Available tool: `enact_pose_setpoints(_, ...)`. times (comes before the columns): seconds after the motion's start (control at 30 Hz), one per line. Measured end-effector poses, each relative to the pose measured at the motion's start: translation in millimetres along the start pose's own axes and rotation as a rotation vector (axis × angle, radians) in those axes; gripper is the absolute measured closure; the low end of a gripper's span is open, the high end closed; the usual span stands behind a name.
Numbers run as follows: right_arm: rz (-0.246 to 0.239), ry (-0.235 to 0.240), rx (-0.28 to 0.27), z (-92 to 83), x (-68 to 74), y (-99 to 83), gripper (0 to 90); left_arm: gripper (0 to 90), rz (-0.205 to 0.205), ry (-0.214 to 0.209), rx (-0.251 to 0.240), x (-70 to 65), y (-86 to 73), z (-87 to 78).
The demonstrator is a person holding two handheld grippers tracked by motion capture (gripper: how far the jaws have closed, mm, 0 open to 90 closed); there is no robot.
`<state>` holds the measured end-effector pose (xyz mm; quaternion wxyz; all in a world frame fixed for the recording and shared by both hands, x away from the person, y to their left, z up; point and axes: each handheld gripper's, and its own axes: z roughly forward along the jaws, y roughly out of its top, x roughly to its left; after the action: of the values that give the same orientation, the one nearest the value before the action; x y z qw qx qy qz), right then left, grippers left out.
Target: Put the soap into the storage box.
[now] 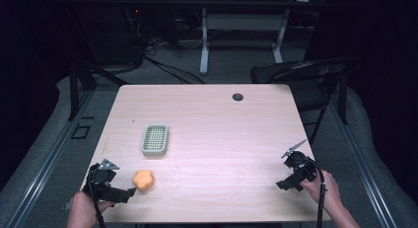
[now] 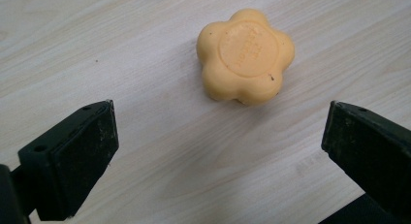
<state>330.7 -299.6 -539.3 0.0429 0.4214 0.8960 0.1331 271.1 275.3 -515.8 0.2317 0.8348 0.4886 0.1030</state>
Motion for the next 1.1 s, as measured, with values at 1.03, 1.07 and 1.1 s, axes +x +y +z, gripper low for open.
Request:
enact_pose_setpoints(1.03,0.001,0.0,-0.009,2.4,3.1,1.7,3.7,0.0,0.063,-0.04,0.059,-11.6,24.6,30.9)
enact_pose_setpoints(1.07,0.007,-0.007,-0.016,2.9,4.0,1.5,3.7,0.0,0.066,-0.037,0.059,-11.7,25.0,32.5)
enact_pose_setpoints(1.1,-0.009,-0.009,0.003,1.5,3.2,2.3,3.7,0.3,0.069,-0.036,0.067,-11.7,26.0,33.7)
